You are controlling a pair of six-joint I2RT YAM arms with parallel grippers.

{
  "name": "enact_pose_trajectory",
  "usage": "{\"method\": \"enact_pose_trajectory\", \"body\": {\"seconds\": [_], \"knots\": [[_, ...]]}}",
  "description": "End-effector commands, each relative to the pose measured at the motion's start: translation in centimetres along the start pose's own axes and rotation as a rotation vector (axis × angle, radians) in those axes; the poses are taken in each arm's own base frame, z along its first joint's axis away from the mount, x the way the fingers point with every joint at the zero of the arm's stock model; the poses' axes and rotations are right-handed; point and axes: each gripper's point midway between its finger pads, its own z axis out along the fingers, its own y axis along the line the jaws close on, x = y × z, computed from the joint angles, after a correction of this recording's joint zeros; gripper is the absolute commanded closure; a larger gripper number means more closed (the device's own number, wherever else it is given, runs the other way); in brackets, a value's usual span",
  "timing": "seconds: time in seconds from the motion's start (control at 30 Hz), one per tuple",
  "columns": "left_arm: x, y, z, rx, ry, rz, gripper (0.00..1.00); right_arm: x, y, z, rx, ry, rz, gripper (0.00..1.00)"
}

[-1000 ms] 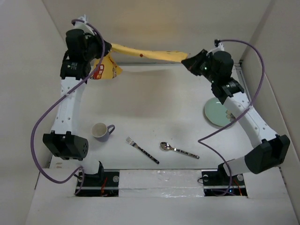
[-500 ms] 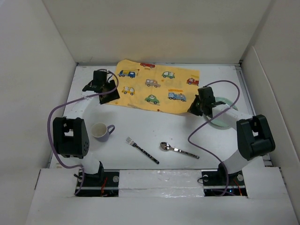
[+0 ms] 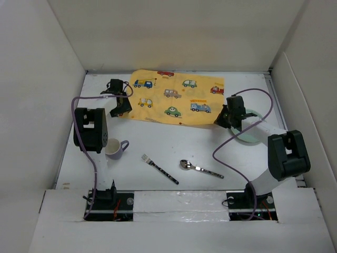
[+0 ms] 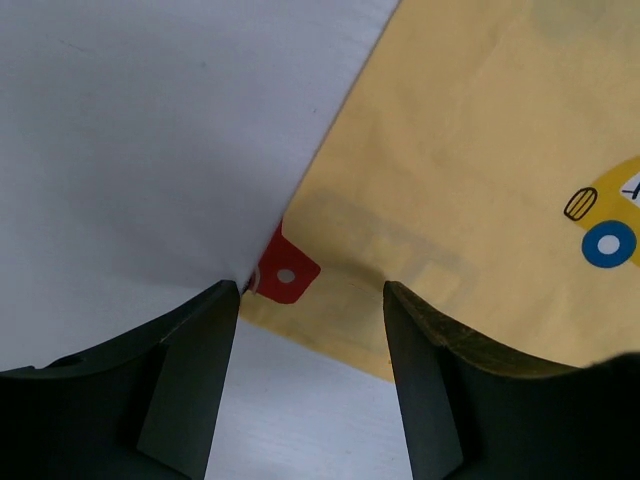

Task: Set the dinner table for one person

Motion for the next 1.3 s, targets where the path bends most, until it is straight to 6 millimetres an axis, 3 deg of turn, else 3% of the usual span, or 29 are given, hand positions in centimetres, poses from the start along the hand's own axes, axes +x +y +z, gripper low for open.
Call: {"method": "enact_pose_trajectory", "body": {"seconds": [0.0, 0.13, 0.23, 0.33, 0.37, 0.47, 0.53, 0.6, 0.7, 0.97, 1.27], "knots": [[-1.2, 0.5, -0.8, -0.039, -0.028, -0.008, 0.44, -2.7, 1.4, -1.4, -0.055, -0.072, -0.02, 1.0], [0.0, 1.2, 0.2, -0.068, -0.009, -0.004, 0.47, -2.6, 1.5, -1.7, -0.064, -0.069, -0.019, 1.0], [1.4, 1.4, 1.4, -0.074, 0.034, 0.008, 0.61, -2.6, 1.2, -1.8, -0.066, -0.068, -0.008, 1.0], [2.9, 1.6, 1.9, -0.074, 0.072, 0.01, 0.85, -2.6, 0.9, -1.9, -0.065, -0.067, 0.0, 1.0], [3.0, 1.7, 1.9, -0.074, 0.072, 0.007, 1.0, -2.7, 0.6, -1.8, -0.061, -0.068, 0.007, 1.0], [2.9, 2.2, 0.5, -0.079, 0.042, 0.0, 1.0, -2.7, 0.6, -2.1, -0.059, -0.07, 0.009, 1.0], [2.4, 2.2, -2.1, -0.05, -0.002, -0.009, 1.0, -2.8, -0.1, -2.3, -0.038, -0.073, 0.029, 1.0], [2.3, 2.3, -3.2, -0.038, -0.021, -0.013, 1.0, -2.6, -0.1, -2.5, -0.038, -0.071, 0.029, 1.0], [3.0, 2.6, -5.0, -0.015, -0.024, -0.02, 1.0, -1.9, -0.6, -2.8, -0.029, -0.056, 0.037, 1.0], [6.6, 4.0, -7.2, -0.003, 0.009, -0.026, 1.0, 0.1, -3.0, -3.7, 0.009, 0.012, 0.068, 1.0], [7.6, 4.5, -9.7, 0.016, 0.003, -0.018, 1.0, 2.5, -4.7, -4.7, 0.056, 0.088, 0.061, 1.0]]}}
